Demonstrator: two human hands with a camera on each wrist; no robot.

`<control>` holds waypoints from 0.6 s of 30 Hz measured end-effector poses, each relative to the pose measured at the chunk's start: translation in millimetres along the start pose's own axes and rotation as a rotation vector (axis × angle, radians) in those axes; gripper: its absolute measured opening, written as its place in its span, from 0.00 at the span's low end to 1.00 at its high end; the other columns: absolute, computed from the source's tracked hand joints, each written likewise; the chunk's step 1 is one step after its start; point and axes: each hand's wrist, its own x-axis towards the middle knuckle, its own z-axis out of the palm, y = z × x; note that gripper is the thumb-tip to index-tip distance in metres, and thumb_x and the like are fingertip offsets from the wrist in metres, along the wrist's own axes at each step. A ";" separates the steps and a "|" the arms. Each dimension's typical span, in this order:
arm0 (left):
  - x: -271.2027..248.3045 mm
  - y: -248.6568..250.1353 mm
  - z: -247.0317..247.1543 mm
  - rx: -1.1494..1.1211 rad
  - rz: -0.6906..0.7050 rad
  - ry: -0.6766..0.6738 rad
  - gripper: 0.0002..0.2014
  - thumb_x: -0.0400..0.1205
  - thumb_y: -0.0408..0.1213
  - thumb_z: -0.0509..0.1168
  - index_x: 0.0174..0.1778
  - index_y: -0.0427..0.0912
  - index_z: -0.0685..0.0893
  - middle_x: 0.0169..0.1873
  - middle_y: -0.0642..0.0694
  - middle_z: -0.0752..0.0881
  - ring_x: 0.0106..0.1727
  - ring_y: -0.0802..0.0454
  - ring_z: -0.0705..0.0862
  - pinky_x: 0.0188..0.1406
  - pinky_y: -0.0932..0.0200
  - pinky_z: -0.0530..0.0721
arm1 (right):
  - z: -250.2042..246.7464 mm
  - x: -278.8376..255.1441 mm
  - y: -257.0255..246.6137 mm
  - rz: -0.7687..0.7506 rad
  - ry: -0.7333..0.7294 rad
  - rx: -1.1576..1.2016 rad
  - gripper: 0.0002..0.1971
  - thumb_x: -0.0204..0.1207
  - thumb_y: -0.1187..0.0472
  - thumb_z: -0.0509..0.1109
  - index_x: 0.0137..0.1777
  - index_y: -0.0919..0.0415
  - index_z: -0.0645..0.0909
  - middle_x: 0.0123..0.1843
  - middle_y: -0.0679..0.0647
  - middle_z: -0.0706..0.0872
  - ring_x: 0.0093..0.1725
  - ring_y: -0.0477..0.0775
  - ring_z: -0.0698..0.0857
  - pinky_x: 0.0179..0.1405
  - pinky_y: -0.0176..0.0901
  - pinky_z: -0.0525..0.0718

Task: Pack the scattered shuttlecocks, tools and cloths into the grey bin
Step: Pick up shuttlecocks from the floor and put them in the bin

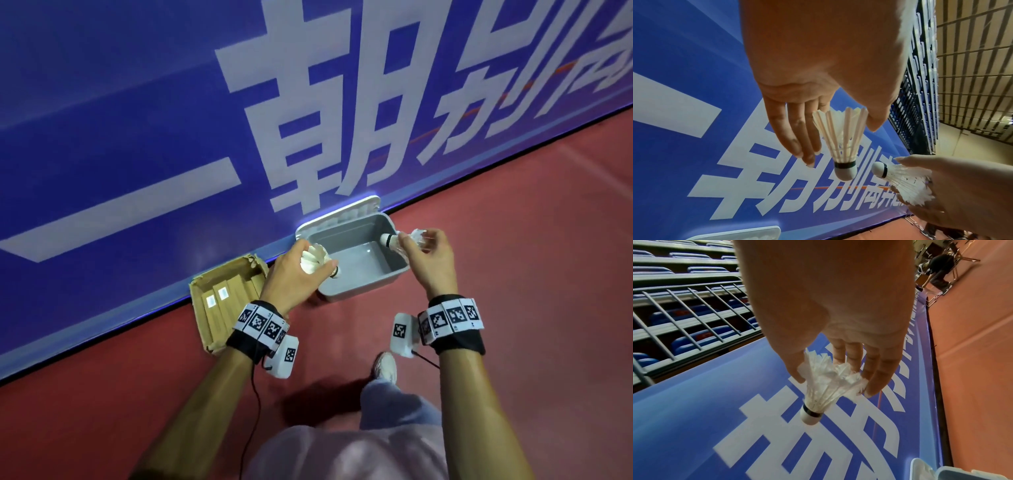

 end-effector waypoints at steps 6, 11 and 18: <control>89.1 22.1 27.9 0.026 -0.067 0.067 0.19 0.71 0.54 0.78 0.51 0.57 0.78 0.47 0.56 0.88 0.48 0.56 0.88 0.51 0.50 0.88 | 3.9 146.2 -7.2 0.113 -0.099 -0.003 0.31 0.60 0.34 0.81 0.53 0.57 0.81 0.50 0.53 0.90 0.53 0.60 0.91 0.58 0.66 0.89; 133.9 17.5 23.7 0.051 -0.187 0.061 0.19 0.70 0.32 0.74 0.52 0.48 0.76 0.44 0.52 0.85 0.44 0.56 0.85 0.48 0.47 0.86 | 42.6 198.7 -11.3 0.175 -0.195 -0.001 0.24 0.72 0.47 0.83 0.54 0.65 0.79 0.47 0.56 0.88 0.49 0.61 0.89 0.56 0.60 0.90; 233.3 -44.1 35.8 -0.041 -0.290 0.060 0.20 0.66 0.52 0.73 0.53 0.55 0.79 0.47 0.55 0.89 0.48 0.56 0.89 0.53 0.51 0.88 | 105.6 256.1 7.8 0.173 -0.271 -0.119 0.29 0.67 0.37 0.83 0.57 0.54 0.79 0.52 0.52 0.91 0.51 0.53 0.90 0.56 0.55 0.88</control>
